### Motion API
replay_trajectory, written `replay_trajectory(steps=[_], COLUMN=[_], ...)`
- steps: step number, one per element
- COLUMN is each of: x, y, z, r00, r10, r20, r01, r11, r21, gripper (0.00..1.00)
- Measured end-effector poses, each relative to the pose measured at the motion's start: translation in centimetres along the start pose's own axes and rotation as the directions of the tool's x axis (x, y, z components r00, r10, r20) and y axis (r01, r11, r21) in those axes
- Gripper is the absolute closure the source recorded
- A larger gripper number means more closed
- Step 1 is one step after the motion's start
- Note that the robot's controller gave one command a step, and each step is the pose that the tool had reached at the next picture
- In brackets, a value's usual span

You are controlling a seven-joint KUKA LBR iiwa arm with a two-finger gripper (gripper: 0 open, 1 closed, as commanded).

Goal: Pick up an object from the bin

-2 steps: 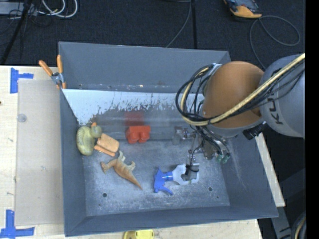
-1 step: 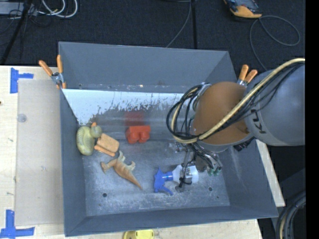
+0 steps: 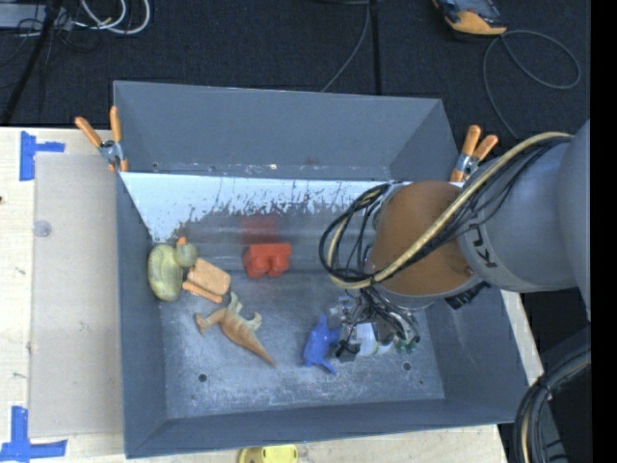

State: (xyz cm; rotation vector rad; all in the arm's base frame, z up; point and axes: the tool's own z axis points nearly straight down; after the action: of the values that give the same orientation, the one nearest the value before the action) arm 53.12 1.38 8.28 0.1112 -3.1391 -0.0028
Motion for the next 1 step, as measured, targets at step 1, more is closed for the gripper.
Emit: replay_trajectory(steps=[1], x=[0.00], y=[0.00], z=[0.00], r00=[1.000], r10=[0.000], r20=[0.000], r01=[0.000], r11=[1.000], r21=[0.000], gripper=[1.00])
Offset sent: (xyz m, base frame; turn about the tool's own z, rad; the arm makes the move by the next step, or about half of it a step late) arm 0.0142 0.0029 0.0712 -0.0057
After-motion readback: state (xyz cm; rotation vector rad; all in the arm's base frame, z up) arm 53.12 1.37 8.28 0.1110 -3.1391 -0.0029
